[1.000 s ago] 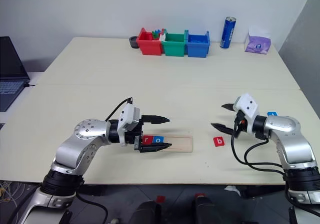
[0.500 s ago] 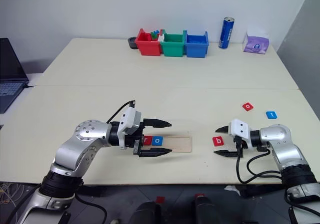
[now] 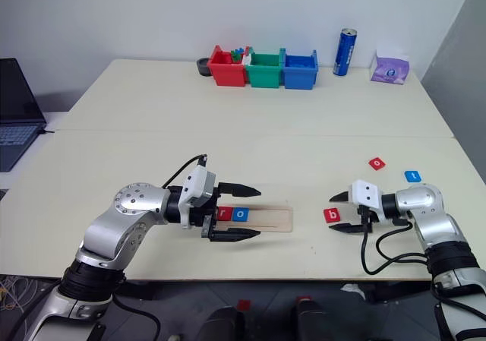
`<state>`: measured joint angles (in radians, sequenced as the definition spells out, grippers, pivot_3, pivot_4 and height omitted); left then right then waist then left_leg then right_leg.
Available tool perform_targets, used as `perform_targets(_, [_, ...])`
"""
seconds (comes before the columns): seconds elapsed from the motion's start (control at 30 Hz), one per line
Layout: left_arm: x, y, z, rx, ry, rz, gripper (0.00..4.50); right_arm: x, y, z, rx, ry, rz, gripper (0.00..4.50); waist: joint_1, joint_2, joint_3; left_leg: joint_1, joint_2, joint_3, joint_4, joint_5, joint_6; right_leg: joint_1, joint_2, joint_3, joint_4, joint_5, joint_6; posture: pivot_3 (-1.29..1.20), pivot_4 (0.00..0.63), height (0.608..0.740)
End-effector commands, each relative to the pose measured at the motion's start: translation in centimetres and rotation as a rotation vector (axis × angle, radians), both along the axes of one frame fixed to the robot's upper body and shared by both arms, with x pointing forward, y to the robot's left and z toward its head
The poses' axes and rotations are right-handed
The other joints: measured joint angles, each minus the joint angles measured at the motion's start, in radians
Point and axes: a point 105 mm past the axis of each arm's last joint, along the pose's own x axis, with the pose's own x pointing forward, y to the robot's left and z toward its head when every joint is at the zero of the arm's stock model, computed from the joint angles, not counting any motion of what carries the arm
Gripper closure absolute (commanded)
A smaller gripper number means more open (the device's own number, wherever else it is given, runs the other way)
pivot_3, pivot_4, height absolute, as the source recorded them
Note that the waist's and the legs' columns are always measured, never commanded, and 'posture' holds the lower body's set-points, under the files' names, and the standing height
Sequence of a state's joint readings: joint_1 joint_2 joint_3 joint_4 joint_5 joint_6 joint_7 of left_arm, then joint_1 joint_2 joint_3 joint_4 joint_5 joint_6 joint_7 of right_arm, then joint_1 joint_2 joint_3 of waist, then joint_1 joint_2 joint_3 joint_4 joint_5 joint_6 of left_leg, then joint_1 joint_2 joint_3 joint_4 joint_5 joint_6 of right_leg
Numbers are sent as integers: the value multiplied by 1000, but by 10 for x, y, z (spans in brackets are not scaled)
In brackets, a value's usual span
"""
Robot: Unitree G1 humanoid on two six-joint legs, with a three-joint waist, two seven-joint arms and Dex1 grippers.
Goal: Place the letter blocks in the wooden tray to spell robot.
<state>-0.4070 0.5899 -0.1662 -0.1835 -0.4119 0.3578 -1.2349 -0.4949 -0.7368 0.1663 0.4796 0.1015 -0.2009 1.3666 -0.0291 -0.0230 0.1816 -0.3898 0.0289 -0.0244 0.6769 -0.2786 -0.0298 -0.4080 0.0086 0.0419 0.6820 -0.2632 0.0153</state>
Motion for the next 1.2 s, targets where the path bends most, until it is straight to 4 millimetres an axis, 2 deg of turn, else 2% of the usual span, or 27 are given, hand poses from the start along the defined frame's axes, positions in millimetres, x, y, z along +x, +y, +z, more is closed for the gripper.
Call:
perform_targets(0.03, [-3,-3,7,1,-47,-32,0,-1,-3,-2,2,18,-11,2271,0,0,0,0,0,0,0,0,0,0,0,0,0,0,0,0,150,740])
perform_targets(0.1, [-3,-3,7,1,-47,-33,0,-1,-2,-1,6,23,-13,2984,0,0,0,2,0,0,0,0,0,1,0,0,0,0,0,0,150,740])
perform_targets(0.27, [-2,-2,7,3,-55,-34,0,4,2,9,47,37,-50,3035,0,0,0,4,0,0,0,0,0,3,0,0,0,0,0,0,150,740])
perform_targets(0.33, [1,3,6,6,-63,-20,0,5,9,17,75,36,-49,3035,0,0,0,4,0,0,0,0,0,3,0,0,0,0,0,0,150,740])
perform_targets(0.43, [4,15,6,18,-70,8,0,5,33,35,150,37,-27,3035,-4,0,0,4,1,0,-1,0,0,3,0,1,1,0,0,0,150,740])
perform_targets(0.5, [5,28,4,52,-80,21,0,5,56,49,210,34,-3,3035,-7,1,1,4,1,-1,-1,0,0,2,1,1,1,0,0,0,150,740])
perform_targets(0.63, [5,56,3,114,-93,49,0,1,105,60,263,26,46,3035,-9,2,1,5,2,-1,-2,0,0,2,2,0,1,0,0,0,150,740])
perform_targets(0.7, [5,66,4,126,-89,69,0,-1,121,60,272,31,50,3035,-3,2,1,5,2,-1,-2,0,0,2,2,0,1,-1,0,0,150,740])
perform_targets(0.9, [1,84,4,155,-73,109,0,-10,147,45,259,40,49,3035,7,2,2,-1,1,-1,-1,0,0,-1,-2,-2,-1,-1,0,0,150,740])
perform_targets(1.07, [-3,96,2,177,-53,143,0,-9,159,35,238,39,34,3035,1,3,2,-2,0,0,-1,0,0,-3,-1,-2,0,-1,0,0,150,740])
perform_targets(1.2, [-2,96,2,180,-52,147,0,-4,160,29,216,33,4,3035,1,3,2,-3,1,-2,-1,0,0,-4,0,-3,0,-1,0,0,150,740])
